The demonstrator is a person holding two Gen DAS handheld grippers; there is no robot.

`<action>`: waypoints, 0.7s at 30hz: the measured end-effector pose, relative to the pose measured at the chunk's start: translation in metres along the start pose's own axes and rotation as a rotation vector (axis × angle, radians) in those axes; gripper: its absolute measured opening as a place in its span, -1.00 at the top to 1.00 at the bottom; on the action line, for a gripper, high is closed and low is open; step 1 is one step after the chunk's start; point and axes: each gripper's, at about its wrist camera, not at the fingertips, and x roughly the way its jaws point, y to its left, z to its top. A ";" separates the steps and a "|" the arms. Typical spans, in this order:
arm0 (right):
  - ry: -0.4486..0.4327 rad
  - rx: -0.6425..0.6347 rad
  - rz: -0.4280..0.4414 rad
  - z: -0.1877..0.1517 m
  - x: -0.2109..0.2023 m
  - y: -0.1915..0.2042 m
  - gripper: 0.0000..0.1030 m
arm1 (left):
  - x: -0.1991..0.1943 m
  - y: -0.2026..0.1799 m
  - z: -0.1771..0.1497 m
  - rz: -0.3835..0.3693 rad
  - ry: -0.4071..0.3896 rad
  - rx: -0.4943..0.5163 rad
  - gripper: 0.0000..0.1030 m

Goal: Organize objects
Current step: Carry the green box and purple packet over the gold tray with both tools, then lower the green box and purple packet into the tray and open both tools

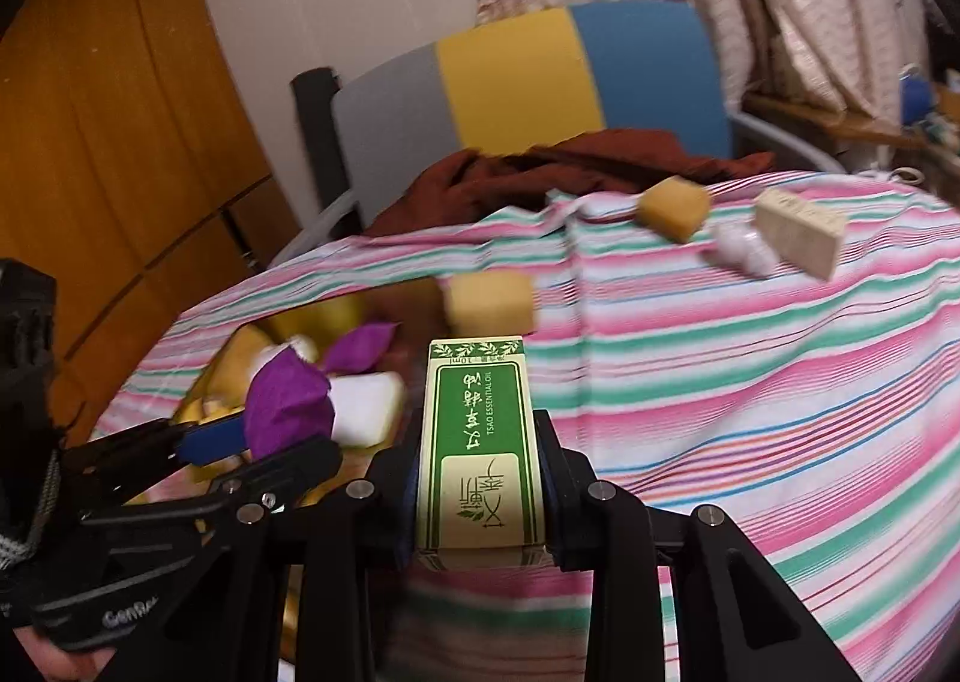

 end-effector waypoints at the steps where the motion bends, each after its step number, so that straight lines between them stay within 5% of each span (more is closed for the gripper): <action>1: 0.006 -0.011 0.012 -0.001 0.001 0.006 0.38 | -0.004 0.008 -0.004 0.002 -0.001 -0.012 0.01; 10: 0.069 -0.137 0.129 -0.012 0.015 0.063 0.38 | -0.016 0.068 -0.047 0.041 0.079 -0.106 0.01; 21: 0.147 -0.226 0.193 -0.028 0.033 0.102 0.37 | -0.019 0.079 -0.067 0.069 0.127 -0.099 0.01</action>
